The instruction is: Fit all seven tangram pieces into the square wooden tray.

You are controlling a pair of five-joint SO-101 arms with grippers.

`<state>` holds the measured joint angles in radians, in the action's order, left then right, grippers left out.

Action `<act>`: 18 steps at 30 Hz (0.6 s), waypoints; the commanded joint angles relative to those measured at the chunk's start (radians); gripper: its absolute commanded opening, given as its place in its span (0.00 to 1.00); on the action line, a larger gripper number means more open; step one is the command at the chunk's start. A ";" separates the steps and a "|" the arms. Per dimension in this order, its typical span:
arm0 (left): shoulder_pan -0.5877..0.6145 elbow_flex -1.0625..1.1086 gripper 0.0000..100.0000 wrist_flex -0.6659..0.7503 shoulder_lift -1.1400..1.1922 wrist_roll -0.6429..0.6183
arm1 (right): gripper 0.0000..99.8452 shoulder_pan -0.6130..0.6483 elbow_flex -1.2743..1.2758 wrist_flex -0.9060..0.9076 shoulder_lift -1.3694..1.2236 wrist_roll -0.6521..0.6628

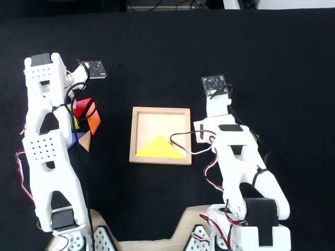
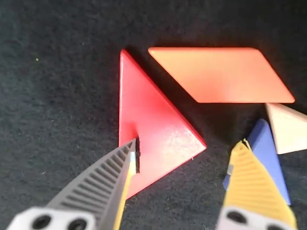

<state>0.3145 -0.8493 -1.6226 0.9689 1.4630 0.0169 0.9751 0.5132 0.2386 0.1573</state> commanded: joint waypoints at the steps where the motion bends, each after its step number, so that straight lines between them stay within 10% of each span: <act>1: 0.007 0.001 0.31 -0.008 0.005 0.060 | 0.15 0.014 -0.050 0.006 -0.001 -0.003; 18: 0.028 -0.147 0.31 0.074 0.124 0.032 | 0.15 0.014 -0.050 0.006 -0.001 -0.003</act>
<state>0.3268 -0.9674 -1.5443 1.0871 1.4461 0.0169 0.9751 0.5132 0.2386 0.1573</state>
